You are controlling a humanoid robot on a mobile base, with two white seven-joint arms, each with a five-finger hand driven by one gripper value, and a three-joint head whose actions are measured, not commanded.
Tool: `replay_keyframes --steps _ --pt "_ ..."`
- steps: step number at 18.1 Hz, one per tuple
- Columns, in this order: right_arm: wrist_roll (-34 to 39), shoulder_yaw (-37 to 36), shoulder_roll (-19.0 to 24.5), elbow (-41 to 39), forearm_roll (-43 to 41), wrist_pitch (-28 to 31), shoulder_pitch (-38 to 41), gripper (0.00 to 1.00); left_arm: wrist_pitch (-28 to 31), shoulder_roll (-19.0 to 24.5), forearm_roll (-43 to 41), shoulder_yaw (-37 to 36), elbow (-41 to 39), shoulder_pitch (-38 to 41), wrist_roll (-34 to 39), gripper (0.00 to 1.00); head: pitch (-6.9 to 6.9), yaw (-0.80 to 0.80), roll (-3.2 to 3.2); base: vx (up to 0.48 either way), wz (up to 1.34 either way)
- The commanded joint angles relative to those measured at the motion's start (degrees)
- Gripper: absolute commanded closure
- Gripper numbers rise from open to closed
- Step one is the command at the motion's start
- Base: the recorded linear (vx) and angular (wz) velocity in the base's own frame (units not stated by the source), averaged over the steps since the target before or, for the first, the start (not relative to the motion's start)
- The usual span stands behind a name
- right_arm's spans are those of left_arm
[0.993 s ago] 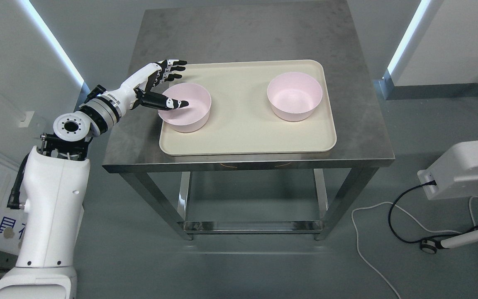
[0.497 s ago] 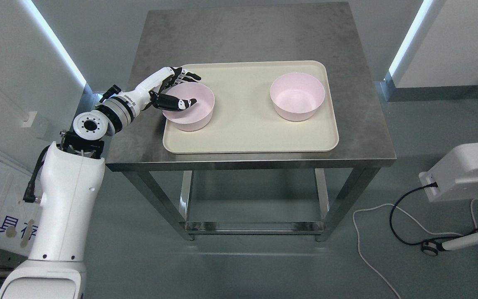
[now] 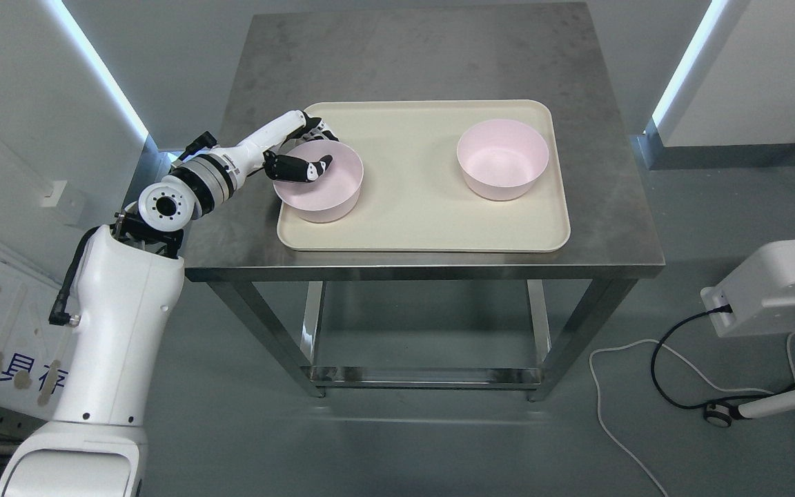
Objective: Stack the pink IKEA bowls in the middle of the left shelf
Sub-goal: 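Lift the pink bowl with the left hand and carry it over the other bowl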
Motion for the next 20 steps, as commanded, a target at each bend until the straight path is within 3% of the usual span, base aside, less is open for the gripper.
replay_keyframes --steps 1,10,13,16,17,20 --pt "0.0 -0.3 -1.0 -1.0 -0.1 0.0 0.0 0.0 -2.2 -0.5 -1.1 1.8 0.8 -0.7 0.6 0.99 0.0 0.0 0.0 -0.003 0.01" --pt "0.0 -0.3 -1.0 -1.0 -0.1 0.0 0.0 0.0 0.3 -3.7 -0.3 9.1 -0.2 -4.2 -0.7 0.99 0.0 0.0 0.0 -0.004 -0.02" --pt "0.0 -0.3 -1.0 -1.0 -0.1 0.0 0.0 0.0 4.1 -7.6 0.7 9.6 -1.9 -5.9 -2.3 0.99 0.0 0.0 0.0 0.0 0.0" --pt "0.0 -0.3 -1.0 -1.0 -0.1 0.0 0.0 0.0 8.5 -14.2 1.0 9.0 -2.2 -10.4 -2.6 0.99 0.0 0.0 0.0 0.0 0.0" --pt "0.0 -0.3 -1.0 -1.0 -0.1 0.0 0.0 0.0 10.2 -14.2 0.9 8.1 -2.0 -12.8 -2.6 0.99 0.0 0.0 0.0 0.0 0.0" --pt "0.0 -0.3 -1.0 -1.0 -0.1 0.0 0.0 0.0 11.6 -14.2 6.8 -9.4 -0.8 -16.5 -1.5 0.99 0.0 0.0 0.0 0.0 0.0"
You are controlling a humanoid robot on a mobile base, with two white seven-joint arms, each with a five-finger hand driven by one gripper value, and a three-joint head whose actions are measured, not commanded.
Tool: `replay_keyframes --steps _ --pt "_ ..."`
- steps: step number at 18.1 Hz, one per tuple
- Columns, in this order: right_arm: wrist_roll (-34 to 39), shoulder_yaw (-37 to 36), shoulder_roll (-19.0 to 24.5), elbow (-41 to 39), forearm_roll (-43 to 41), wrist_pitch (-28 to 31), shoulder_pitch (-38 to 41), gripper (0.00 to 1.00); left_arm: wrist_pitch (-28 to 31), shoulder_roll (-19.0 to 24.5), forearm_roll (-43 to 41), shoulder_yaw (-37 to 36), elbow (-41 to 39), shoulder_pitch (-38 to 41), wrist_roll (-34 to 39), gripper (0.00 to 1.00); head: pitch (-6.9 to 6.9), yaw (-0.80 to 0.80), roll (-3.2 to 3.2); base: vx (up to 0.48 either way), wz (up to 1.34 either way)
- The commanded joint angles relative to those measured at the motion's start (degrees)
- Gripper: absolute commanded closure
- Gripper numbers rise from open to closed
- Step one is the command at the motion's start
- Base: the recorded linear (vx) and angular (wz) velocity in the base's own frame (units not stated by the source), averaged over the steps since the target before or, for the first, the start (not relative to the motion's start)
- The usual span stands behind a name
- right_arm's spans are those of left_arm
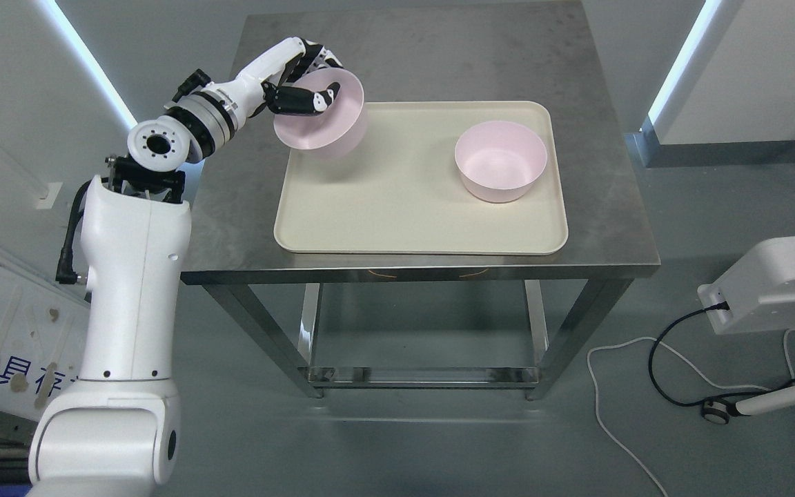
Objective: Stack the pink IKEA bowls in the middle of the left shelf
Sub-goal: 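Lift the pink bowl with the left hand and carry it over the other bowl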
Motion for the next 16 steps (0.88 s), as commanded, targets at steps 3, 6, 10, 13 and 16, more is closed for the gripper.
replay_keyframes --steps 3,6,10,13,16 --pt "0.0 -0.3 -1.0 -1.0 -0.1 0.0 0.0 0.0 1.5 -6.5 6.8 -29.8 -0.5 -6.7 5.7 0.98 0.0 0.0 0.0 0.0 0.0" --pt "0.0 -0.3 -1.0 -1.0 -0.1 0.0 0.0 0.0 0.9 -6.5 6.8 -43.1 -0.1 -6.9 12.8 0.97 0.0 0.0 0.0 0.004 -0.01" --pt "0.0 -0.3 -1.0 -1.0 -0.1 0.0 0.0 0.0 0.7 -6.5 8.3 -44.6 1.8 -7.0 16.4 0.97 0.0 0.0 0.0 0.005 -0.01" --pt "0.0 -0.3 -1.0 -1.0 -0.1 0.0 0.0 0.0 0.7 -6.5 8.3 -43.5 4.7 -7.0 18.7 0.95 0.0 0.0 0.0 0.0 0.0" --pt "0.0 -0.3 -1.0 -1.0 -0.1 0.0 0.0 0.0 0.6 -6.5 8.2 -38.4 9.1 -8.8 19.9 0.94 0.0 0.0 0.0 0.0 0.0"
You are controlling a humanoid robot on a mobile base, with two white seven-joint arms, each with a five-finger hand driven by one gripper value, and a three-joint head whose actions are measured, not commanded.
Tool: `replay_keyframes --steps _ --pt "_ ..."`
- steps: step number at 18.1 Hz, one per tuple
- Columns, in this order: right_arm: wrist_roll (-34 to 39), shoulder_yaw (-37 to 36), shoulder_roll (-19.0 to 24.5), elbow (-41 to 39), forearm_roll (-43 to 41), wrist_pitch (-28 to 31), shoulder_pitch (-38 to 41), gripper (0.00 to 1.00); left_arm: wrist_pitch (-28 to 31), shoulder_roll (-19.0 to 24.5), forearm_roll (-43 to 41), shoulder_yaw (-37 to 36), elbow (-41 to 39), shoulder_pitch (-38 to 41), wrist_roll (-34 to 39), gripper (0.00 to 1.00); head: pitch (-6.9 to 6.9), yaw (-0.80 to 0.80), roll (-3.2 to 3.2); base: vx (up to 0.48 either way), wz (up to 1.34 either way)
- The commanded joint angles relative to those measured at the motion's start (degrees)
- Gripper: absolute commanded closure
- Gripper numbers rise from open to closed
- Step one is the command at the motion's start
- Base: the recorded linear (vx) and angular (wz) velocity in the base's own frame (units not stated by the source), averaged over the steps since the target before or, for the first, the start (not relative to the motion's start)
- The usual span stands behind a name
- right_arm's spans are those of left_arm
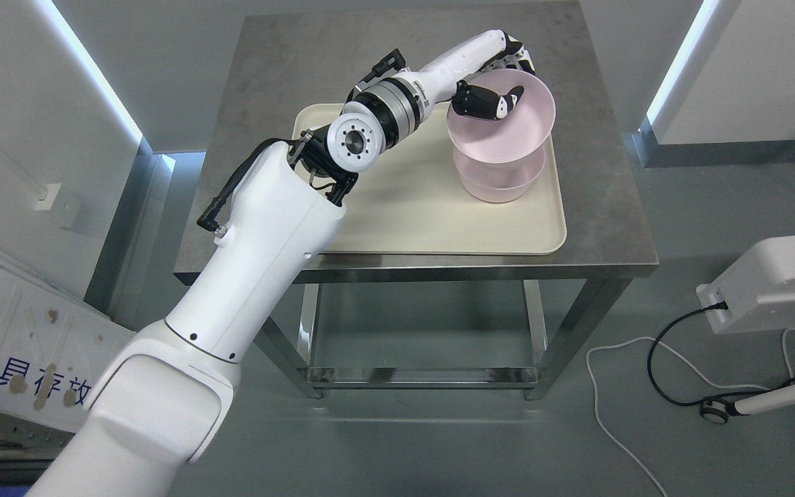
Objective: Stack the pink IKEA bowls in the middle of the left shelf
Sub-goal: 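Lower the held bowl into the other pink bowl and release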
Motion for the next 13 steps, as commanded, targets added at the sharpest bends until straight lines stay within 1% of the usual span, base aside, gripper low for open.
replay_keyframes --steps 1,4,10,13 --pt "0.0 -0.3 -1.0 -1.0 -0.1 0.0 0.0 0.0 -0.3 -0.5 0.5 -5.2 7.9 -2.6 1.3 0.94 0.0 0.0 0.0 0.0 0.0" --pt "0.0 -0.3 -1.0 -1.0 -0.1 0.0 0.0 0.0 -1.9 -0.5 0.3 -3.5 10.7 -3.3 1.3 0.92 0.0 0.0 0.0 0.0 0.0" --pt "0.0 -0.3 -1.0 -1.0 -0.1 0.0 0.0 0.0 -1.9 -0.5 0.0 -2.7 12.9 -3.2 3.0 0.88 0.0 0.0 0.0 0.0 0.0" --pt "0.0 -0.3 -1.0 -1.0 -0.1 0.0 0.0 0.0 -1.9 -0.5 0.4 -2.3 12.6 -3.0 2.4 0.76 0.0 0.0 0.0 0.0 0.0"
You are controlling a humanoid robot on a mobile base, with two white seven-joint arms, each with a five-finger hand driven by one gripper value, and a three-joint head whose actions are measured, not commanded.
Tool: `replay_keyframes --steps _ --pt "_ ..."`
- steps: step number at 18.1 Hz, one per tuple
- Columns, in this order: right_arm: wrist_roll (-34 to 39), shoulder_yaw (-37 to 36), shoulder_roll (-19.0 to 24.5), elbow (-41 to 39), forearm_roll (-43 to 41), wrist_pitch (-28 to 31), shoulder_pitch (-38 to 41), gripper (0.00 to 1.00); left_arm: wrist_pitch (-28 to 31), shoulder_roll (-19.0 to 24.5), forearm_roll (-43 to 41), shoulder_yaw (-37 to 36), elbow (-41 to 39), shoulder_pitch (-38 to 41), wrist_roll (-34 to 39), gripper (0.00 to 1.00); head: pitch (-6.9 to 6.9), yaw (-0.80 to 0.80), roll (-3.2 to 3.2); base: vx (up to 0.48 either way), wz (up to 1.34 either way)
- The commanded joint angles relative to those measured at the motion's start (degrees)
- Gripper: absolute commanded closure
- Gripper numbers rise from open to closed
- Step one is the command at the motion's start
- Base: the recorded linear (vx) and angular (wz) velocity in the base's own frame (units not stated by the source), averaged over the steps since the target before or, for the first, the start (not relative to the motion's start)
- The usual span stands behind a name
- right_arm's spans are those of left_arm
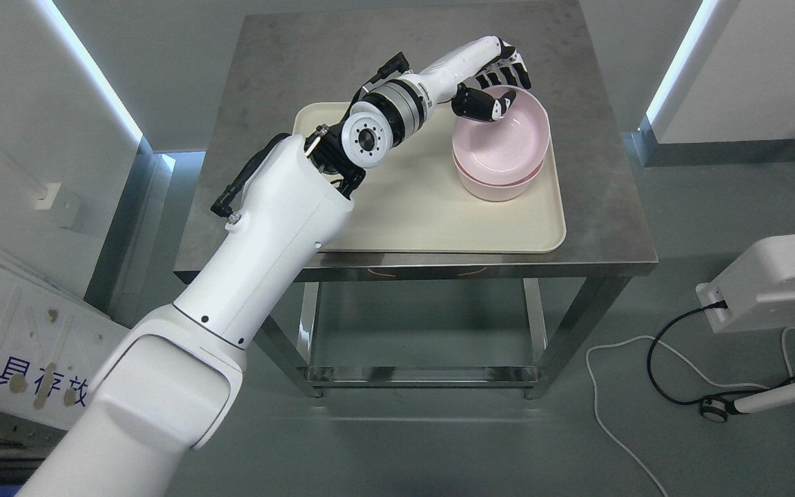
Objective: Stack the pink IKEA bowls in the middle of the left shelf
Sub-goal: 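Lower the held bowl into the other pink bowl and release, then move the left hand to the rim of the stacked pink bowls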
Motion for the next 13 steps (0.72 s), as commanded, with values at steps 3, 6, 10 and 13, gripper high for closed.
replay_keyframes --steps 3,6,10,13 --pt "0.0 -0.3 -1.0 -1.0 -0.1 0.0 0.0 0.0 0.1 0.6 1.1 0.5 3.8 0.1 -0.7 0.54 0.0 0.0 0.0 0.0 0.0" --pt "0.0 -0.3 -1.0 -1.0 -0.1 0.0 0.0 0.0 -0.1 0.6 8.5 8.1 -4.1 3.6 -0.8 0.49 0.0 0.0 0.0 0.0 0.0" --pt "0.0 -0.3 -1.0 -1.0 -0.1 0.0 0.0 0.0 -0.6 0.6 21.6 14.2 -24.3 13.3 -0.7 0.33 0.0 0.0 0.0 0.0 0.0" --pt "0.0 -0.3 -1.0 -1.0 -0.1 0.0 0.0 0.0 -1.5 0.6 21.5 12.7 -32.7 17.7 -0.2 0.14 0.0 0.0 0.0 0.0 0.0"
